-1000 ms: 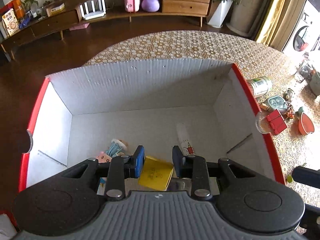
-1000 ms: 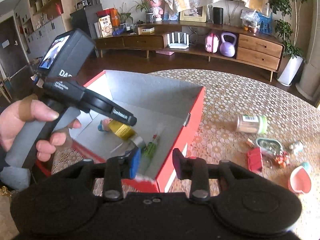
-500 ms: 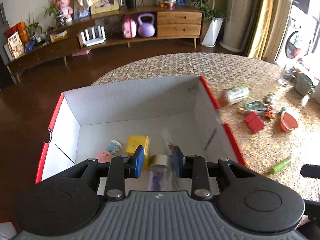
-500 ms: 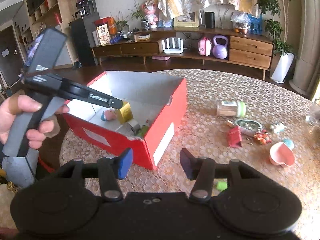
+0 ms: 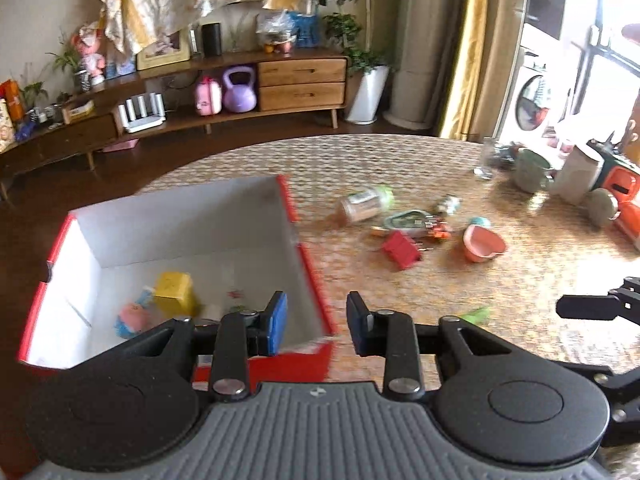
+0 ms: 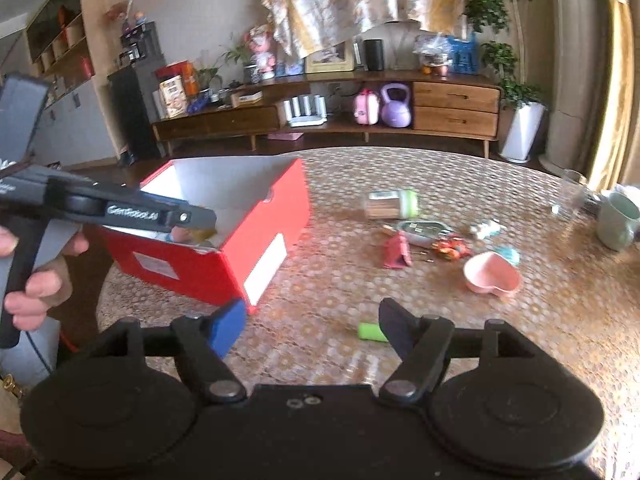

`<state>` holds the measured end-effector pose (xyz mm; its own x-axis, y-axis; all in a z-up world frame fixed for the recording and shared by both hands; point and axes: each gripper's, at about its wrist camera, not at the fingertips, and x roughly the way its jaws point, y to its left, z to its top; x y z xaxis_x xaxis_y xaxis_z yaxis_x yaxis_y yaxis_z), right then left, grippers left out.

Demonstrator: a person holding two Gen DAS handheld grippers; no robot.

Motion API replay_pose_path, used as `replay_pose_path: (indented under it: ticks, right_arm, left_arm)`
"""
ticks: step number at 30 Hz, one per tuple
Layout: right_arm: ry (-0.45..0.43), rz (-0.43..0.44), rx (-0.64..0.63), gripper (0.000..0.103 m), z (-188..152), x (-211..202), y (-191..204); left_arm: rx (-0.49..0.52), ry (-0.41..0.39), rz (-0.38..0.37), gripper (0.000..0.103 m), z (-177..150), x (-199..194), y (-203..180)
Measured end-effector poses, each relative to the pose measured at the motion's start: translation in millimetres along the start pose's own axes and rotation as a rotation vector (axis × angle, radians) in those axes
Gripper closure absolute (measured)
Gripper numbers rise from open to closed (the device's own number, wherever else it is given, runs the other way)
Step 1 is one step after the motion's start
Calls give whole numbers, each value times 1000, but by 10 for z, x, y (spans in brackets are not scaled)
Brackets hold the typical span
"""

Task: Organize rigid objects
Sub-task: 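Move both tools back over table toward remaining items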

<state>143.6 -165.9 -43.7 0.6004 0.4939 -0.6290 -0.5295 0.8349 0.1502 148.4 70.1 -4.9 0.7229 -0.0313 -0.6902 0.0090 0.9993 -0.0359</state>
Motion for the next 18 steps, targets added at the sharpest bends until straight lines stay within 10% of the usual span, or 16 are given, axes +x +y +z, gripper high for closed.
replay_pose_path:
  ticks: [2,10,18]
  right_arm:
    - [-1,-22,16,26,-39,-28,-116]
    - [-15,-119,76,16,-99,-36,-632]
    - [-30,-198,108,5,-104,135,-1028]
  left_arm:
    - [15,-17,-11,39,-16,2,-137]
    - [60,-43,-70,20,-58,208,-599]
    - [95,-40,-88,19,-166,610,-894]
